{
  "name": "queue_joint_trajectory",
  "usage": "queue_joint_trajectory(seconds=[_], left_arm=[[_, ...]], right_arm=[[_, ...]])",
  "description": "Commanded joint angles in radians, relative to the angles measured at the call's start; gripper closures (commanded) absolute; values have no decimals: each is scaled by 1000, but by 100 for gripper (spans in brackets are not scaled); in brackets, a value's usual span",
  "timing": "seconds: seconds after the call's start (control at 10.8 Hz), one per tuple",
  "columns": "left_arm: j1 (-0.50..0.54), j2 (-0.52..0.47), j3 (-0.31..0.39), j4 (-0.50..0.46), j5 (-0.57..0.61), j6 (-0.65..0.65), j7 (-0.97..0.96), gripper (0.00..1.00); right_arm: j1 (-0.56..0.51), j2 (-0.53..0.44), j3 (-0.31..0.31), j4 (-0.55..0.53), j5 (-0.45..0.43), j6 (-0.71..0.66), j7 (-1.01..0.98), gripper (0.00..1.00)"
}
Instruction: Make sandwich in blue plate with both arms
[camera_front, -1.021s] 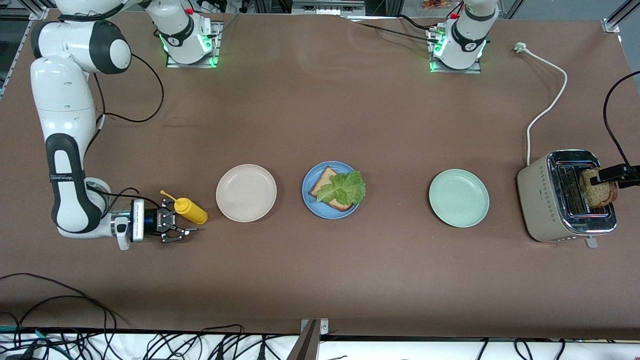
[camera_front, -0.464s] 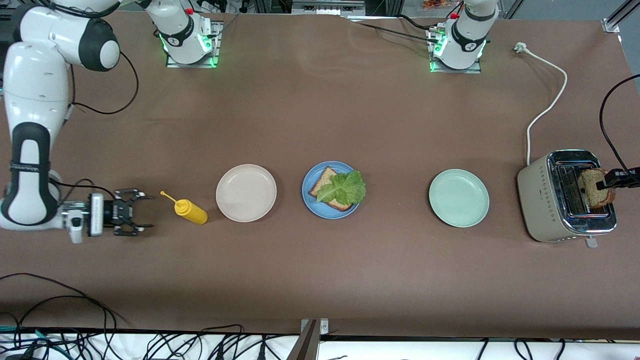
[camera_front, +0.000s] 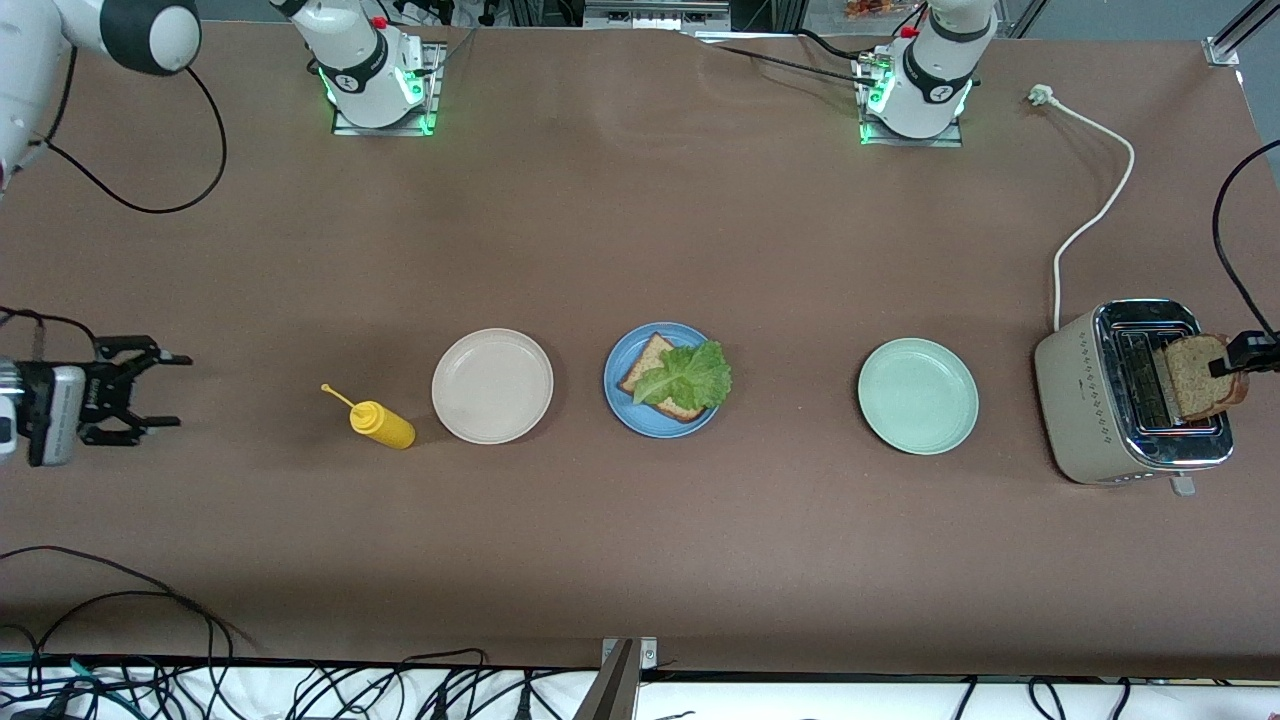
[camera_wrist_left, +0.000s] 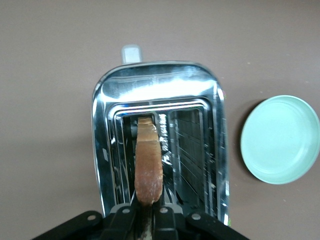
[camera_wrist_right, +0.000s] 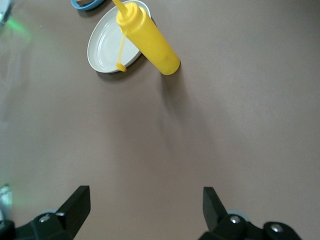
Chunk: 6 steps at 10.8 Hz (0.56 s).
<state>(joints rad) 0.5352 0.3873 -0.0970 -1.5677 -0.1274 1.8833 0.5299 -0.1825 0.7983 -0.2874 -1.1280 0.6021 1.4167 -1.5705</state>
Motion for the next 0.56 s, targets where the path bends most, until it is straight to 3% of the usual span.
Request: queue_joint_trajectory(seconds=[0.0, 0.28, 0.46], left_arm=[[-49, -95, -10, 49, 57, -131, 18, 100], [-106, -159, -65, 74, 123, -251, 7, 100], [-106, -174, -147, 75, 111, -349, 5, 100]], right_arm=[[81, -202, -1, -68, -199, -53, 388, 0], [153, -325, -1, -82, -294, -99, 767, 0], [204, -410, 7, -127, -344, -85, 1034, 0]])
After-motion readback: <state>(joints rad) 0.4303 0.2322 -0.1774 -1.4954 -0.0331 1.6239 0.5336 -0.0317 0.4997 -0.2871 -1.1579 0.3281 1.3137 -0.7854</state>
